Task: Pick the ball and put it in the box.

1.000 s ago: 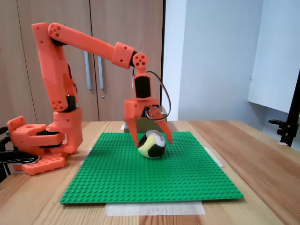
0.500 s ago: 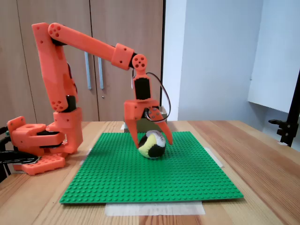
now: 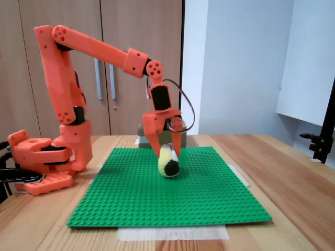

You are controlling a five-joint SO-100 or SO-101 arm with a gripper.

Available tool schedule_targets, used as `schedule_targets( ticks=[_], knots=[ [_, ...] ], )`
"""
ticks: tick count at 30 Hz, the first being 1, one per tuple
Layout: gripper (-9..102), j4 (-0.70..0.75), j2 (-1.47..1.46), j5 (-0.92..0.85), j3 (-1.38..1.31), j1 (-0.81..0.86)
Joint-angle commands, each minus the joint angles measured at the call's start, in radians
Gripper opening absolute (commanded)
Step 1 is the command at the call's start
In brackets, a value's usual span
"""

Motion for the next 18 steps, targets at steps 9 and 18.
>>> schedule_targets(
  ticks=[9,18],
  knots=[
    [-1,-0.02,0.015,-0.003,0.0,0.009],
    [-1,-0.009,0.018,-0.014,-0.003,0.011]
  ],
)
